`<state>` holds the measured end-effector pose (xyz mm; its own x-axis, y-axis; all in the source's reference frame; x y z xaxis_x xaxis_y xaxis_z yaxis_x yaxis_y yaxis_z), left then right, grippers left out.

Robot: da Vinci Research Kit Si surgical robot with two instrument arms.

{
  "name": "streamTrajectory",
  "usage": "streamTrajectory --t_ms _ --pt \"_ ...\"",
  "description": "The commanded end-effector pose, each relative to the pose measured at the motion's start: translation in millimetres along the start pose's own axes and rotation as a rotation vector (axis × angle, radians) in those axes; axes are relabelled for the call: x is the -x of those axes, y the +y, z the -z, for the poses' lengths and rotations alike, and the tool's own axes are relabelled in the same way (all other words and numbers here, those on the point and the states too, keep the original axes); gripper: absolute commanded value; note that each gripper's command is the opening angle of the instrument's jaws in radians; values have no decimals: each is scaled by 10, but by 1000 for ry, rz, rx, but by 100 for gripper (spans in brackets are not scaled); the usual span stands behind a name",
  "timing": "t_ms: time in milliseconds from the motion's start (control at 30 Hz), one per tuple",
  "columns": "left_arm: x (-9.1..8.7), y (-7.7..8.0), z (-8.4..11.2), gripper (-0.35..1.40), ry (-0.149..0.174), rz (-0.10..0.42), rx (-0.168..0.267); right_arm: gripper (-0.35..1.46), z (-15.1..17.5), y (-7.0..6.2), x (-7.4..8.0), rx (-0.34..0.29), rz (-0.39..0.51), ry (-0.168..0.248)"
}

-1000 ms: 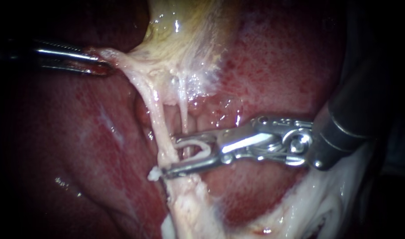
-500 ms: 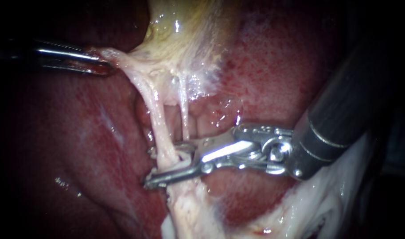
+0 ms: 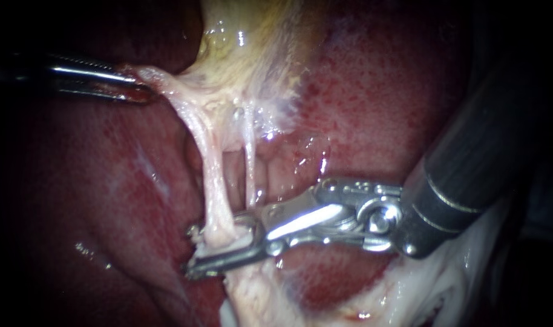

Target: Clipping second clip left tube

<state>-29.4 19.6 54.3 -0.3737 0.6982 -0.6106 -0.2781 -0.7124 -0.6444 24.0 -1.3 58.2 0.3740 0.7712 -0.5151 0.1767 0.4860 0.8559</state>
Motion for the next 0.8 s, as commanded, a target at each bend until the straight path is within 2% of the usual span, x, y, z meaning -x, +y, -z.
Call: streamTrajectory --t_ms 33,133,233,400,600,767,800 --pt "0 0 0 -35 0 0 0 -3 1 0 0 1 -9 0" --pt "0 0 0 -35 0 0 0 -14 3 -1 -2 0 -22 0" --pt "0 -1 0 -35 0 0 0 -35 5 -2 -4 -2 -41 1" --pt "0 -1 -1 -35 0 0 0 -35 8 -5 -5 -3 -101 1" --pt "0 -2 -1 -35 0 0 0 -35 4 -10 -5 -5 -106 -1" --pt "1 -4 -1 -35 0 0 0 -35 5 -6 -3 -4 -105 -1" --pt "1 -4 -1 -35 0 0 0 -27 4 -4 -2 -3 -93 -1"
